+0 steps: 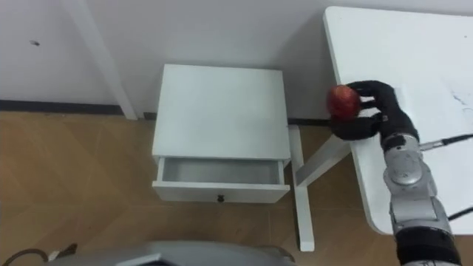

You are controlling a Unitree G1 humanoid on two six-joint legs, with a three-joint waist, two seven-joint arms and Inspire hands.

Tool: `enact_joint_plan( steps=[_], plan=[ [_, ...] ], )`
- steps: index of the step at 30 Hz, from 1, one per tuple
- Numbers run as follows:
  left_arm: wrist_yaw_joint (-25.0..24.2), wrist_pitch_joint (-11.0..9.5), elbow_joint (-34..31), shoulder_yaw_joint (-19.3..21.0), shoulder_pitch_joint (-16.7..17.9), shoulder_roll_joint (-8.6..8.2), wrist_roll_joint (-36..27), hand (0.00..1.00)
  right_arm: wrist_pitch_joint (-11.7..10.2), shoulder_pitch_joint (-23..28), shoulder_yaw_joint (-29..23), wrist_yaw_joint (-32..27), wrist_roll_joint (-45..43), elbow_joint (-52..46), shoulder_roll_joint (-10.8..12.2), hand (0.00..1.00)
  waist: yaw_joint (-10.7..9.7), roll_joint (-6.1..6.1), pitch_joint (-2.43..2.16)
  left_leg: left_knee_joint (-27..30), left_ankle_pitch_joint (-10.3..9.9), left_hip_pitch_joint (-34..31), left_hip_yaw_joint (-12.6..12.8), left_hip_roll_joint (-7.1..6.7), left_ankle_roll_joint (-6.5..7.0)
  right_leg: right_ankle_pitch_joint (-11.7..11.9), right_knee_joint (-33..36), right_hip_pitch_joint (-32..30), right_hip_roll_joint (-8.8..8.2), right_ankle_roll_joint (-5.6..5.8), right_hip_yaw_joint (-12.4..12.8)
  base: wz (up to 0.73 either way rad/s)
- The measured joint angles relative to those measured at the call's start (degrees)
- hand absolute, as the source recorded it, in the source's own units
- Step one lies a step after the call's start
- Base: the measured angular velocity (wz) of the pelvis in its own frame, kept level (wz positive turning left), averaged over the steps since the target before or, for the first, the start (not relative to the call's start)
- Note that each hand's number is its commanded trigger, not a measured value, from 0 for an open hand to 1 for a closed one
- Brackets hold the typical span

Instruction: Put apple and close drawer

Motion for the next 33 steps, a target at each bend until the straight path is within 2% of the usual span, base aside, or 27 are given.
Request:
enact_joint_plan(
  steps=[3, 6, 13, 15, 17, 21, 24, 25, 26, 27, 28, 33],
  plan=[
    [0.01, -0.27, 0.01, -0.56, -1.10, -0.02, 0.02, 0.00, -0.06, 0.66, 3.18, 2.40, -3.70, -5.00, 0.32, 1.00, 1.59, -0.02, -0.03, 0.24, 0.00, -0.92, 0.00, -0.03, -0.01, 0.01, -0.05, -0.71, -0.03, -0.01, -0.15, 0.04],
    [0.15, -0.28, 0.00, -0.60, -0.75, -0.04, 0.17, 0.00, 0.18, 0.75, 4.24, 3.56, -5.74, -7.58, 1.09, 1.00, 2.46, 0.15, -0.06, 0.26, 0.01, -1.20, -0.31, -0.14, -0.01, 0.01, -0.34, -0.68, -0.09, 0.00, -0.12, 0.07],
    [-0.52, 0.09, -0.33, -1.46, -0.81, -0.08, 0.87, 0.00, 0.61, 0.86, 6.83, 7.72, -6.32, -13.49, 2.31, 1.00, 3.64, 0.30, -0.07, 0.32, 0.01, -1.57, -0.76, -0.03, -0.01, 0.01, -0.45, -0.66, -0.11, 0.00, -0.12, 0.06],
    [-0.69, 0.14, -0.71, -1.93, -1.10, -0.32, 0.88, 0.00, 1.25, 0.81, 8.64, 9.09, -6.53, -14.27, 2.42, 1.00, 4.62, 0.63, 0.12, 0.31, 0.01, -1.49, -0.77, -0.01, -0.01, 0.01, -0.48, -0.59, -0.18, 0.00, -0.11, 0.00],
    [-0.68, 0.08, -1.56, -3.01, -1.12, -0.34, 0.87, 0.00, 1.71, 0.82, 9.96, 10.10, -6.93, -14.26, 2.60, 1.00, 4.72, 0.75, 0.20, 0.29, 0.01, -1.51, -0.79, -0.02, -0.01, 0.00, -0.48, -0.57, -0.22, 0.00, -0.10, 0.02],
    [-0.67, 0.00, -0.73, -4.19, -1.47, -0.47, 0.86, 0.00, 1.82, 0.97, 12.10, 11.80, -11.04, -13.72, 4.54, 1.00, 4.72, 1.05, 0.41, 0.30, 0.01, -1.65, -0.79, -0.05, -0.01, 0.00, -0.49, -0.59, -0.24, 0.01, -0.29, 0.00],
    [-0.79, 0.00, -0.20, -5.07, -1.65, -0.48, 0.84, 0.00, 1.82, 1.00, 13.02, 12.24, -11.33, -12.68, 4.78, 1.00, 4.64, 1.23, 0.57, 0.30, 0.01, -1.87, -0.79, -0.11, -0.01, -0.01, -0.48, -0.75, -0.26, 0.02, -0.65, 0.00],
    [-0.87, 0.00, -0.20, -5.07, -1.67, -0.48, 0.84, 0.00, 1.83, 1.00, 13.21, 12.25, -11.47, -12.35, 4.78, 0.88, 4.63, 1.21, 0.55, 0.30, 0.01, -1.97, -0.79, -0.15, -0.01, -0.01, -0.48, -0.82, -0.25, 0.02, -0.80, 0.03],
    [-0.93, 0.00, -0.20, -5.08, -1.70, -0.48, 0.84, 0.00, 2.16, 1.01, 13.54, 12.38, -11.84, -12.17, 4.78, 0.71, 4.63, 1.02, 0.45, 0.31, 0.01, -2.20, -0.79, -0.13, -0.01, -0.01, -0.48, -0.99, -0.25, 0.03, -0.95, 0.04],
    [-0.98, 0.00, -0.03, -5.10, -1.63, -0.48, 0.84, 0.00, 2.30, 1.08, 13.72, 12.40, -12.12, -11.91, 4.79, 0.22, 4.61, 1.12, 0.50, 0.31, 0.01, -2.40, -0.83, -0.12, -0.01, -0.01, -0.49, -1.04, -0.25, 0.03, -1.04, 0.04],
    [-0.98, 0.01, 0.06, -5.10, -1.64, -0.48, 0.84, 0.00, 2.34, 1.18, 13.74, 12.40, -12.27, -11.75, 4.81, 0.00, 4.61, 1.05, 0.45, 0.32, 0.01, -2.54, -0.89, -0.12, -0.01, -0.01, -0.48, -1.05, -0.27, 0.03, -1.16, 0.07],
    [-0.98, 0.02, 0.06, -5.10, -1.62, -0.57, 0.84, 0.00, 3.00, 1.89, 13.75, 13.18, -13.56, -11.42, 5.26, 0.00, 4.56, 0.94, 0.33, 0.54, 0.01, -2.83, -1.17, -0.14, -0.02, -0.01, -0.45, -1.31, -0.28, 0.02, -1.47, 0.02]
  ],
)
